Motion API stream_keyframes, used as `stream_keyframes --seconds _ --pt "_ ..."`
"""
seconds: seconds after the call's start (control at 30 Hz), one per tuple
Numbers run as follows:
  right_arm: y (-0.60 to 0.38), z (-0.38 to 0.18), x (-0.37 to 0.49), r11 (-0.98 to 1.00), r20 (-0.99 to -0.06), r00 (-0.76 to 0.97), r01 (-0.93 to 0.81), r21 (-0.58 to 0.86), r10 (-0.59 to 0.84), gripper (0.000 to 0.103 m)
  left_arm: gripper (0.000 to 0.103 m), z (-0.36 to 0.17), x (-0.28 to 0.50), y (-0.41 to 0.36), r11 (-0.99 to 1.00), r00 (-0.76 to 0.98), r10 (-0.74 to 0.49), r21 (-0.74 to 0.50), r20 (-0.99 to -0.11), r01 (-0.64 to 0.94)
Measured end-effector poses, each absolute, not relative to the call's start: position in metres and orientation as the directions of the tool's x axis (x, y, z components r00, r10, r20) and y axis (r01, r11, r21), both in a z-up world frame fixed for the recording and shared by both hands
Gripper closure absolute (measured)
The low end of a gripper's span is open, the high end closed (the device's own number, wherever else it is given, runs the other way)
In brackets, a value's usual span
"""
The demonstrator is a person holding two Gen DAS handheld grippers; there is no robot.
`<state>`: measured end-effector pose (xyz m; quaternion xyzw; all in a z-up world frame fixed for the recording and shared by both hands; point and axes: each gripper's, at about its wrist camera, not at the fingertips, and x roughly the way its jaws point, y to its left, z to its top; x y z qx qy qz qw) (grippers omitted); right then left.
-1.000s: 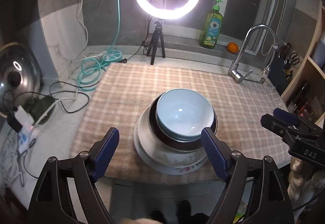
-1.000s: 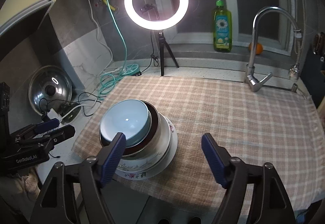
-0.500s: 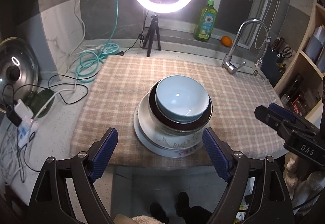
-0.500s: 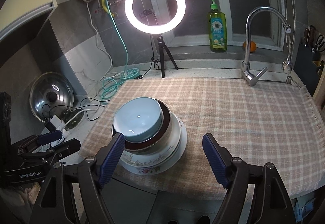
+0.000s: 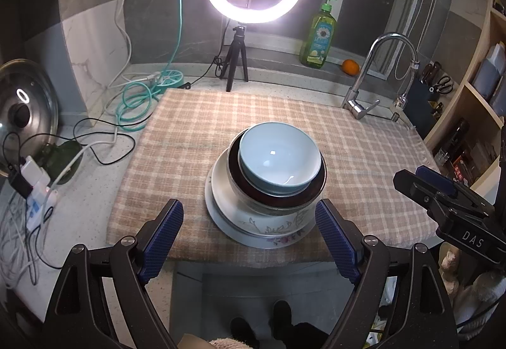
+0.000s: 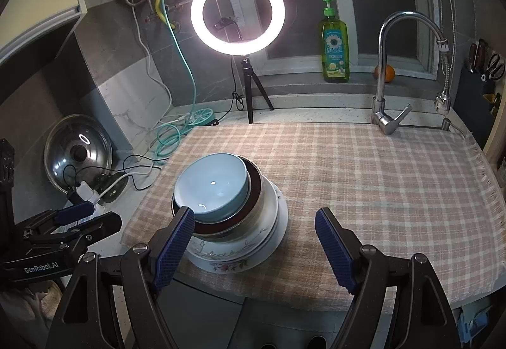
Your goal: Organize plates and bowls
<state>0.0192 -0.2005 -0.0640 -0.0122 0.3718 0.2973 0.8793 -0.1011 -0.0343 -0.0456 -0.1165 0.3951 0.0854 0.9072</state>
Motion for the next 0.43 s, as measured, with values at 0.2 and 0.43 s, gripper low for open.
stream_keyframes --seconds 0.2,0.43 --pt "-0.1999 -0.0649 0.0218 0.822 -0.664 0.543 -0.533 0.202 0.514 0.028 0.017 -0.0448 -0.0988 -0.0347 0.958 0.675 0.062 -0.145 -0.735 -0.246" --pt "-0.1996 -0.0654 0.0227 0.823 -0.666 0.542 -0.532 0.200 0.512 0.028 0.017 -0.0454 -0.0998 -0.0345 0.960 0.689 0.071 -0.138 -0.721 -0.242"
